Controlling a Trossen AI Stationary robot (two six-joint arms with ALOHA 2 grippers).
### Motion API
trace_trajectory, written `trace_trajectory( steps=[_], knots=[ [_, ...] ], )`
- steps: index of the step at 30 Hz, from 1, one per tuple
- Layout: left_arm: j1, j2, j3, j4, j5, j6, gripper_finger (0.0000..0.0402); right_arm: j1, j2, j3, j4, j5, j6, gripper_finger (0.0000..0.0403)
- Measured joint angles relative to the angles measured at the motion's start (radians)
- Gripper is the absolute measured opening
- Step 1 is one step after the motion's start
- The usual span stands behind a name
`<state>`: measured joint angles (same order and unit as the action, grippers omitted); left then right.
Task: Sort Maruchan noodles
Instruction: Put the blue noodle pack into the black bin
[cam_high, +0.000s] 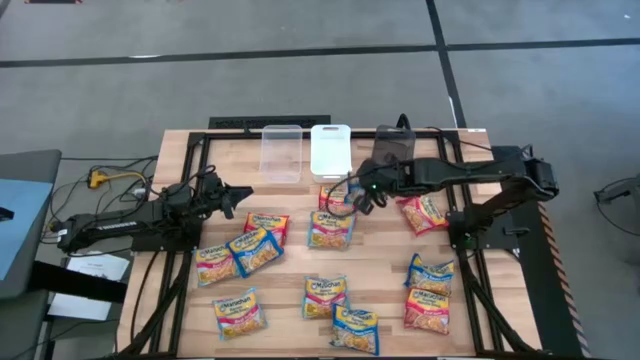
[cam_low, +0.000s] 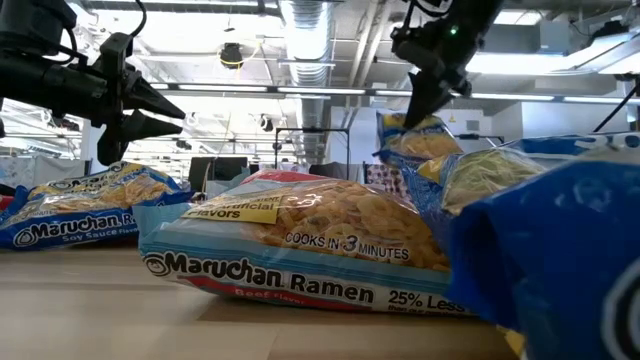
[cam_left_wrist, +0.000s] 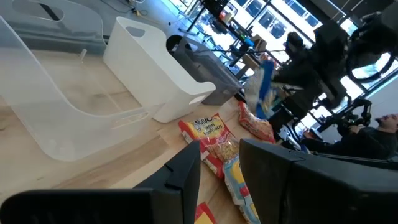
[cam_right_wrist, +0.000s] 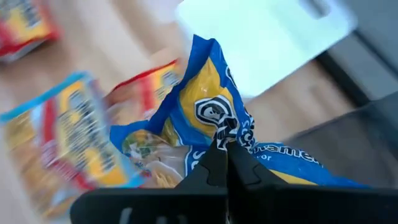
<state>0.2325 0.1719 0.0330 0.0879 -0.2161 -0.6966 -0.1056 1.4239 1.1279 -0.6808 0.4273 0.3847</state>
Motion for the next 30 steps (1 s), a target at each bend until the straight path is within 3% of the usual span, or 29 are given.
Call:
trace_trajectory(
  steps=[8, 24, 30],
  knots=[
    [0.0, 0.0, 0.0, 0.0, -0.031, 0.046, 0.01, -0.106, 0.0, 0.03, -0.004, 0.153, 0.0, 0.0004],
    [0.0, 0.0, 0.0, 0.0, -0.08, 0.021, 0.01, -0.429, 0.0, 0.031, -0.012, 0.184, -0.158, 0.0004],
    [0.0, 0.0, 0.0, 0.0, -0.096, 0.02, 0.01, -0.503, 0.004, 0.006, 0.088, 0.17, -0.263, 0.0004]
  ],
)
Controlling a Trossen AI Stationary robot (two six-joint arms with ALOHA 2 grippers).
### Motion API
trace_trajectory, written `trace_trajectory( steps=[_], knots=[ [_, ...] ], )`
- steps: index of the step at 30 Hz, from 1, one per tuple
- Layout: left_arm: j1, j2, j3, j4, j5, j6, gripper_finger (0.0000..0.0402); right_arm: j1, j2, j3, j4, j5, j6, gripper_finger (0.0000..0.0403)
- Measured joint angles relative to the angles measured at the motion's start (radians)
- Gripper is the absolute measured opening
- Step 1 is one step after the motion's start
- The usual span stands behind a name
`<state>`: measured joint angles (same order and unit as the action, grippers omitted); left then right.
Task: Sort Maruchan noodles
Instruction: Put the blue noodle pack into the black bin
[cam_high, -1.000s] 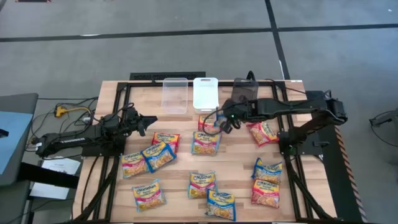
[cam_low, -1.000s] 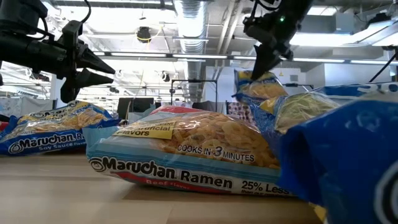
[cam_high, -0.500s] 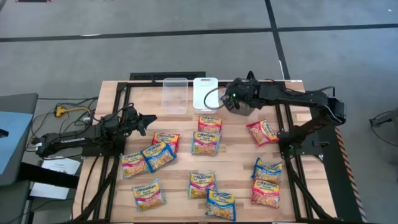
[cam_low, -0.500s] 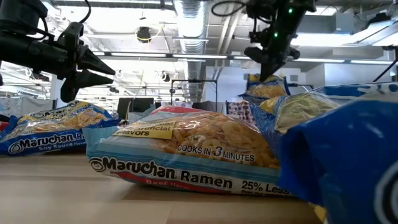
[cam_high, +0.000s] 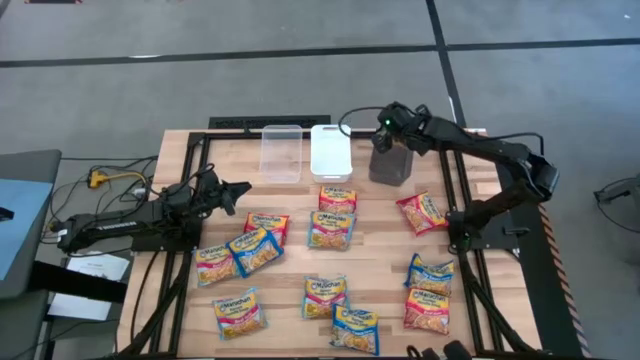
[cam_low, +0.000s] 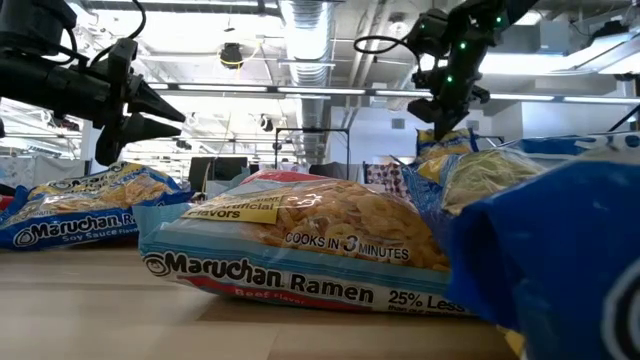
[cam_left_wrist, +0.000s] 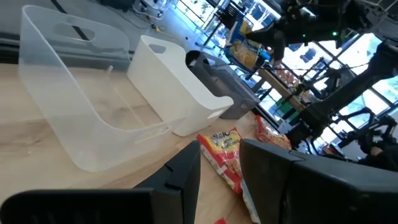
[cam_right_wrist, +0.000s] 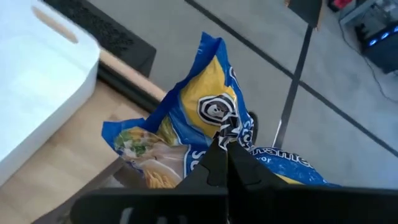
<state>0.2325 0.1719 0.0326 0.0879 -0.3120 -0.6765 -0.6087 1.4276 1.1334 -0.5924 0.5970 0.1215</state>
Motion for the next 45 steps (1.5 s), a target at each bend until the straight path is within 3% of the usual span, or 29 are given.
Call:
trace_trajectory(
  steps=[16, 29, 45],
  knots=[
    [0.0, 0.0, 0.0, 0.0, -0.043, -0.001, 0.01, -0.09, 0.002, -0.141, 0.238, -0.075, -0.173, 0.0004],
    [0.0, 0.0, 0.0, 0.0, -0.063, 0.017, 0.01, -0.127, 0.002, -0.224, 0.286, -0.114, -0.208, 0.0004],
    [0.0, 0.0, 0.0, 0.0, -0.062, 0.007, 0.01, -0.129, 0.001, -0.226, 0.291, -0.122, -0.3, 0.0004]
  ],
)
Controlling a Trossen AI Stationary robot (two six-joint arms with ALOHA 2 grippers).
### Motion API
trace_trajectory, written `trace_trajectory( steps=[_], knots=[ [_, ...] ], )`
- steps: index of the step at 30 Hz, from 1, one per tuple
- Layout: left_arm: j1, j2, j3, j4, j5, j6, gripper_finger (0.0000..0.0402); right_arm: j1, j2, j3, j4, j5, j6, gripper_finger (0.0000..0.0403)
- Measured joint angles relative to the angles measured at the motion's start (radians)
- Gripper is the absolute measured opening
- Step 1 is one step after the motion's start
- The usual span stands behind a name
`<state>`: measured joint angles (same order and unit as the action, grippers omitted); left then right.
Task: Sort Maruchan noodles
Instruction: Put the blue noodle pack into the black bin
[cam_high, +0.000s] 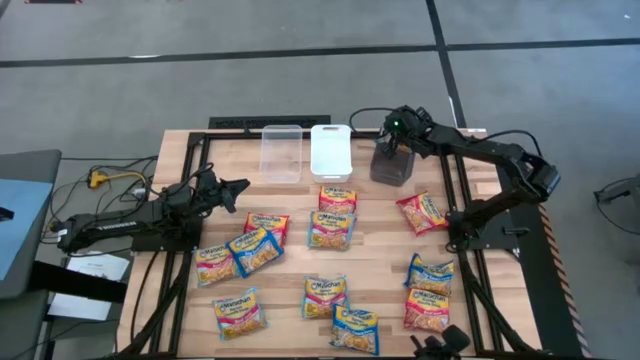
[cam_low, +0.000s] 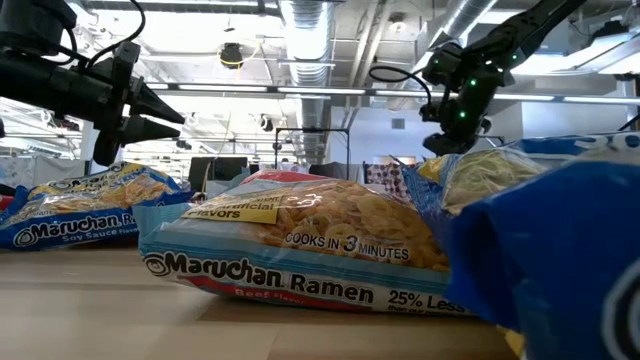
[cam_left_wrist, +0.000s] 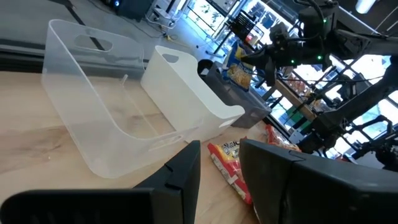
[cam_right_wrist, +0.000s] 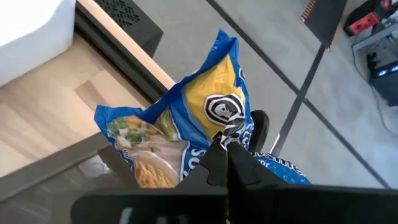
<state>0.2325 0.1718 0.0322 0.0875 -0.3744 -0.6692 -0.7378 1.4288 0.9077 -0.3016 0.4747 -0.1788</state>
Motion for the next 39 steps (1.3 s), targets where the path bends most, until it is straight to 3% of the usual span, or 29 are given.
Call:
trace_trajectory(
  steps=[14, 26, 39],
  knots=[
    [0.0, 0.0, 0.0, 0.0, -0.009, -0.002, 0.01, -0.051, 0.047, 0.002, 0.044, -0.011, -0.108, 0.0005],
    [0.0, 0.0, 0.0, 0.0, -0.068, -0.001, 0.01, -0.01, 0.066, 0.003, 0.047, -0.003, -0.243, 0.0005],
    [0.0, 0.0, 0.0, 0.0, -0.073, 0.003, 0.01, -0.026, 0.066, 0.002, 0.011, -0.011, -0.101, 0.0008]
  ],
)
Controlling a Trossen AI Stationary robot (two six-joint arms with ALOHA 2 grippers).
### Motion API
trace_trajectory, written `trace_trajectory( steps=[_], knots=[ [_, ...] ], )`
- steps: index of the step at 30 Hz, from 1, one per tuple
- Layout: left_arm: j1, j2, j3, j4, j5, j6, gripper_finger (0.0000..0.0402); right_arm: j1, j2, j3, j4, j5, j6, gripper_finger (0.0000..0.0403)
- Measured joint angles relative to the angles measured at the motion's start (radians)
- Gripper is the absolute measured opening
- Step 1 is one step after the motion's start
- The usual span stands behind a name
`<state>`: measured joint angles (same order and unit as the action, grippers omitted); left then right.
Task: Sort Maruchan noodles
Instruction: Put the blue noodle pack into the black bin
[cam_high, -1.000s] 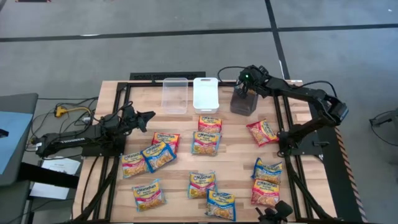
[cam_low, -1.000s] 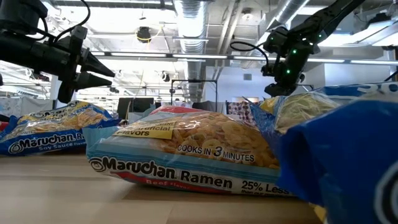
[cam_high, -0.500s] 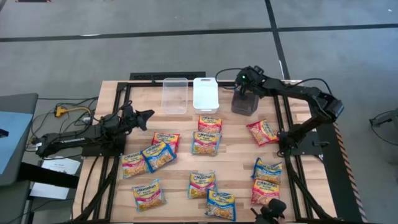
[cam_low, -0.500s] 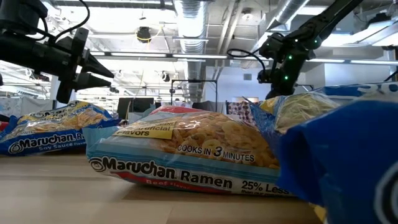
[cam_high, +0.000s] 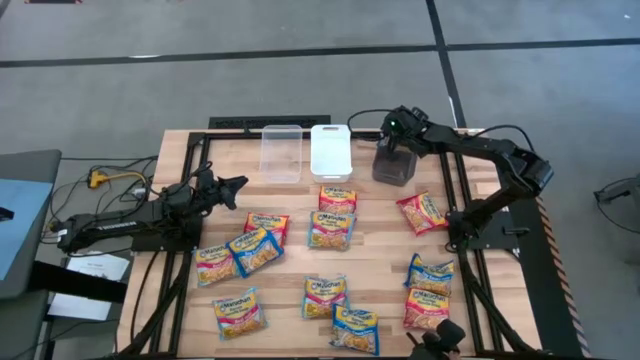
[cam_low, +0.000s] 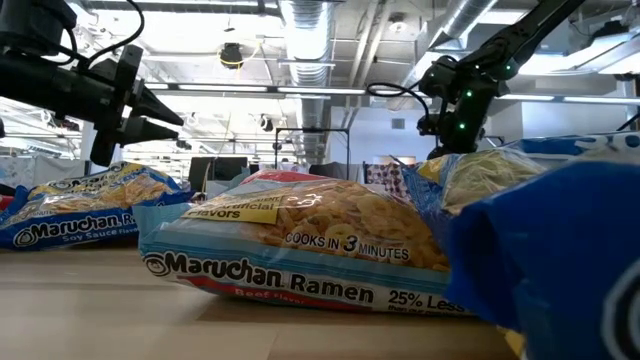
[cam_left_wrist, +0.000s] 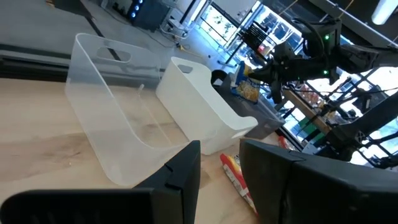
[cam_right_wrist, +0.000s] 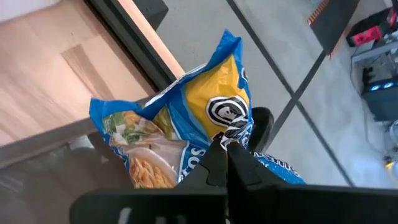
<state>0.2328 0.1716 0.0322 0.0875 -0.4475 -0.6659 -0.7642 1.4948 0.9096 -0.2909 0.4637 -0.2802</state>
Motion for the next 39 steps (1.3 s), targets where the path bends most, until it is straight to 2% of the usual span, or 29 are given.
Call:
trace_trajectory(
  steps=[23, 30, 34, 39],
  knots=[
    [0.0, 0.0, 0.0, 0.0, -0.01, 0.0, 0.01, -0.025, -0.001, 0.0, -0.022, -0.022, 0.03, 0.0115],
    [0.0, 0.0, 0.0, 0.0, -0.009, -0.017, 0.01, -0.02, -0.002, 0.067, -0.093, -0.025, 0.126, 0.0143],
    [0.0, 0.0, 0.0, 0.0, -0.009, -0.049, 0.01, -0.006, -0.002, 0.152, -0.171, -0.118, 0.136, 0.0145],
    [0.0, 0.0, 0.0, 0.0, -0.007, -0.055, 0.01, -0.027, -0.002, 0.183, -0.173, -0.356, 0.205, 0.0142]
  ],
)
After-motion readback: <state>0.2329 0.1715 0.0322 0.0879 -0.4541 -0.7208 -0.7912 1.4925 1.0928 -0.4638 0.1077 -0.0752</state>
